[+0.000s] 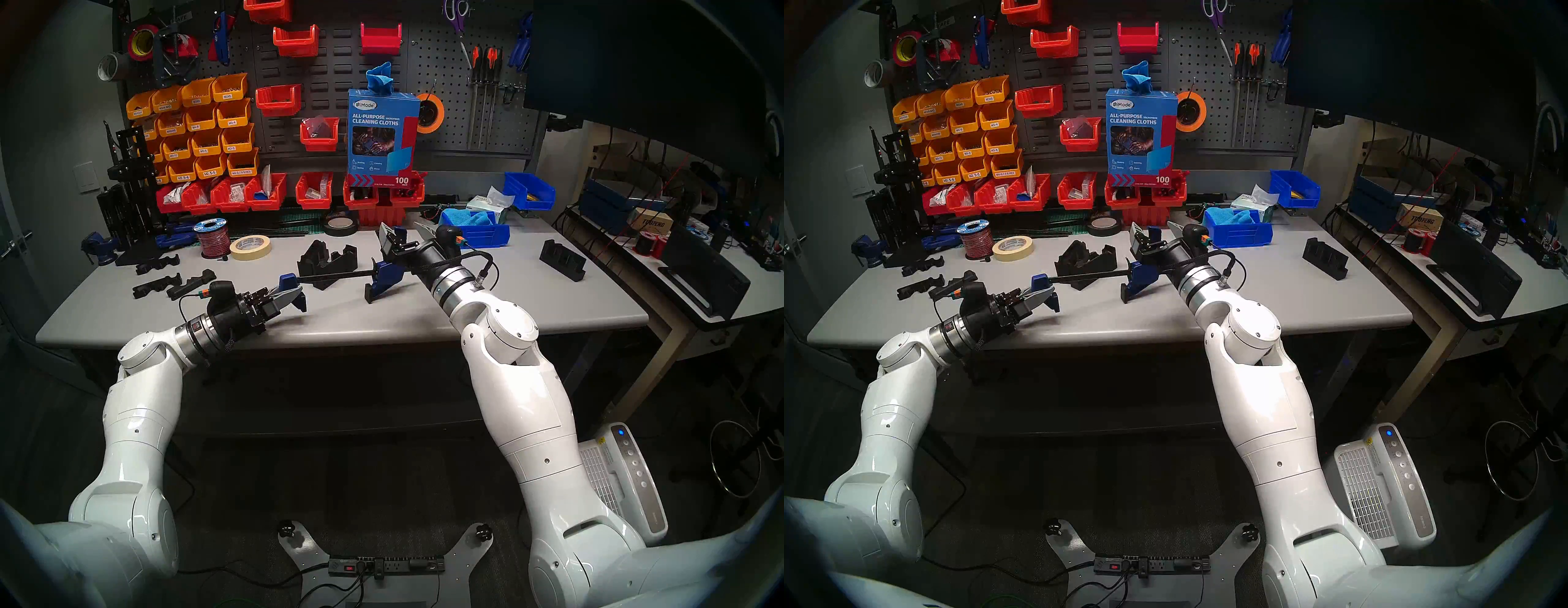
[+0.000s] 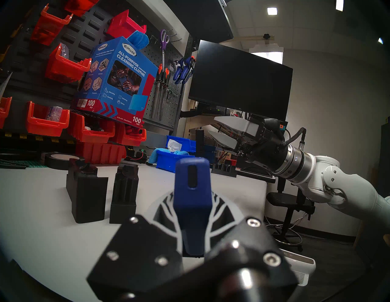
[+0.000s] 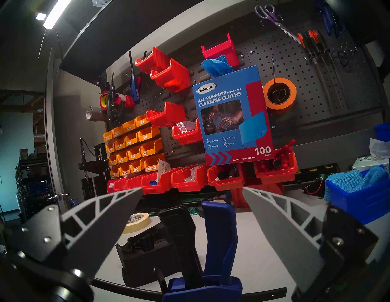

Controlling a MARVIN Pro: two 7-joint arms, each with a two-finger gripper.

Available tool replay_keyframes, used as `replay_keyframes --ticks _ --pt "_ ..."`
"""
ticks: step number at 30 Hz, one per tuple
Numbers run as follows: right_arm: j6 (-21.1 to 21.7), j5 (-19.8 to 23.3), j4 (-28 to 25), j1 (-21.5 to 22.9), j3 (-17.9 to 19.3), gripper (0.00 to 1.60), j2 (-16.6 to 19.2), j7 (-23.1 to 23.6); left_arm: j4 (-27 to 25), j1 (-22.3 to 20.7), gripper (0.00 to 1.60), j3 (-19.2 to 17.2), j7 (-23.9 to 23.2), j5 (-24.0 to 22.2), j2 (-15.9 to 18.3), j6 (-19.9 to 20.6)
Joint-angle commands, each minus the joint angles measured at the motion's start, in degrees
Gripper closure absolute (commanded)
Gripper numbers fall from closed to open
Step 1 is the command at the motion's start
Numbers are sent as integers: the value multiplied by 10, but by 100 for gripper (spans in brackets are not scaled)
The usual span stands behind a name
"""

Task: Clamp the two 3D printed pieces together with the clamp

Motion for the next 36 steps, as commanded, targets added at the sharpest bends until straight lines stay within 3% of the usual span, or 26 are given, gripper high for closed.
replay_keyframes --ticks 1,9,29,36 --pt "-4 0 -19 14 1 0 -5 -2 -11 -21 160 -6 0 -9 0 1" --pt "-6 -3 -18 16 -1 0 -4 0 -11 -21 160 -6 0 -9 0 1" --pt "-12 -21 -31 7 -45 0 -14 16 -11 -21 160 -6 0 -8 0 1" --pt "-38 -62 -29 4 -56 0 -13 -11 -11 -21 160 -6 -1 -8 -1 1"
